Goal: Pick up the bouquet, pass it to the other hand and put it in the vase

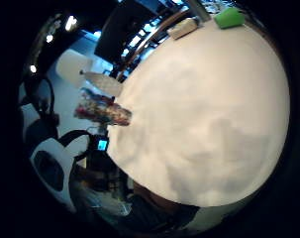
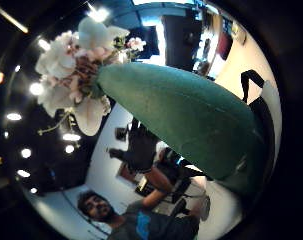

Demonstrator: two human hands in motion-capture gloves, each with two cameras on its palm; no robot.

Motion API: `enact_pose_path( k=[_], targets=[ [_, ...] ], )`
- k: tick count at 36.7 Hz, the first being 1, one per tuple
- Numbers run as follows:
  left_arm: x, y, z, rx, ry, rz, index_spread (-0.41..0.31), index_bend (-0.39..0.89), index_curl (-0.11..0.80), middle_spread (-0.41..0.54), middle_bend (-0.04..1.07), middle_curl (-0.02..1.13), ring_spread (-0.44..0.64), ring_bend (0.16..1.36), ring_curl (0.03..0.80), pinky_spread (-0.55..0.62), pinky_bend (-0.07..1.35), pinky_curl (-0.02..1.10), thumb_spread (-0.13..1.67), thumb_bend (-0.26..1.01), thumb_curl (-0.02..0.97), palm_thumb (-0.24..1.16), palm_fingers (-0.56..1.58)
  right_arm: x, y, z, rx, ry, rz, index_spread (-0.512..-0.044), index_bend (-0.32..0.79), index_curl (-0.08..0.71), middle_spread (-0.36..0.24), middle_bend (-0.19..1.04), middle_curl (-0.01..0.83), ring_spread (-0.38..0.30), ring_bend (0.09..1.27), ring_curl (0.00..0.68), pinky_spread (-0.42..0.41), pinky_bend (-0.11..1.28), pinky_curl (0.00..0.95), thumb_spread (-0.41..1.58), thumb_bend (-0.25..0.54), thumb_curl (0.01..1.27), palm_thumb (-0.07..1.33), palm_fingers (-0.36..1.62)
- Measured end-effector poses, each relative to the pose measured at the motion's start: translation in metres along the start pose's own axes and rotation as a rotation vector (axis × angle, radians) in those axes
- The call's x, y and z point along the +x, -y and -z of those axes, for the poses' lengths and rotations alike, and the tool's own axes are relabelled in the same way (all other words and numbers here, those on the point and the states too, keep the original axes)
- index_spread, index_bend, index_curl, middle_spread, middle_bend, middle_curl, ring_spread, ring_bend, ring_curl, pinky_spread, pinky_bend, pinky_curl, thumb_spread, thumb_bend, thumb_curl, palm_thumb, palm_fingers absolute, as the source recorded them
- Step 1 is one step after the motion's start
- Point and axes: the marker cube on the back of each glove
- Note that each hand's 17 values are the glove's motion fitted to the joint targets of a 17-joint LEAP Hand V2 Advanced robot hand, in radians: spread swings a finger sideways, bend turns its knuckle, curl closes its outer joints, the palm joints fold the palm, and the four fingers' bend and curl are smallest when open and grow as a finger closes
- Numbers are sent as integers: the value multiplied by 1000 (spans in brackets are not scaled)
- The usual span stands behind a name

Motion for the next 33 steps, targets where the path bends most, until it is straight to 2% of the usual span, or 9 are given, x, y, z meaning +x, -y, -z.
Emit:
enact_pose_path(
  k=[5, 9, 15, 19, 20, 23, 27, 30, 33],
  targets=[
    [6, 19, -5, 71, -31, -47, -22, 80, 269, 74, 194, 348, 236, 578, 305, 369, 390, 382, 1013, -10, 324, 241, 376, -23, -12, -19, -75, 118, 10, -260, 226, 498, -171, 777, 611, -181, 1032, 602, -277, 802, 511, 640, -28, 665, 939, 1349],
    [20, 31, -10, 150, -111, -227, 12, 60, 244, 73, 201, 354, 231, 600, 310, 362, 416, 390, 992, 2, 342, 313, 360, -32, -22, -41, -139, 174, 33, -260, 222, 507, -171, 777, 614, -181, 1034, 602, -277, 805, 511, 640, -28, 672, 938, 1347],
    [31, 27, -9, 299, -96, -129, 28, 70, 216, 44, 207, 358, 156, 676, 322, 296, 444, 388, 956, 3, 369, 421, 469, -38, -31, -74, -216, 212, 72, -261, 215, 520, -170, 776, 618, -179, 1031, 600, -275, 805, 509, 637, -29, 682, 935, 1343],
    [44, 32, 1, 437, -79, -359, -66, 121, 225, -92, 241, 363, -31, 692, 316, 104, 480, 390, 934, 30, 397, 541, 808, -41, -35, -90, -241, 233, 67, -262, 206, 526, -168, 773, 619, -179, 1030, 599, -278, 805, 508, 637, -29, 687, 933, 1341],
    [43, 33, 2, 459, -90, -361, -66, 98, 218, -96, 227, 353, -31, 679, 307, 100, 464, 376, 928, 18, 397, 540, 763, -41, -36, -96, -251, 255, 73, -262, 203, 528, -168, 771, 619, -178, 1031, 599, -278, 804, 508, 636, -29, 688, 933, 1342],
    [32, 29, 1, 463, -150, -210, -128, 69, 214, -186, 248, 367, -190, 685, 316, -111, 580, 400, 889, 45, 433, 644, 1061, -39, -38, -110, -284, 298, 85, -263, 201, 532, -168, 772, 620, -178, 1026, 597, -280, 797, 504, 642, -28, 690, 933, 1340],
    [40, 27, 4, 442, -238, -253, -172, 12, 188, -266, 364, 430, -283, 753, 373, -253, 659, 438, 693, 54, 503, 767, 1226, -34, -32, -119, -291, 210, 178, -264, 200, 538, -167, 767, 619, -180, 1016, 592, -283, 784, 499, 645, -29, 692, 933, 1337],
    [35, 29, 9, 438, -219, -249, -201, 34, 182, -296, 433, 465, -319, 799, 399, -305, 686, 457, 582, 46, 540, 820, 1256, -21, -18, -118, -282, 28, 379, -265, 192, 541, -166, 758, 616, -181, 1007, 589, -287, 769, 492, 647, -29, 694, 932, 1319],
    [26, 32, 15, 439, -185, -201, -228, 74, 189, -309, 469, 486, -334, 816, 418, -340, 697, 462, 485, 35, 572, 863, 1262, -22, -18, -118, -310, 1, 402, -264, 187, 541, -163, 734, 608, -179, 976, 575, -296, 744, 479, 643, -29, 696, 934, 1288]
  ],
)
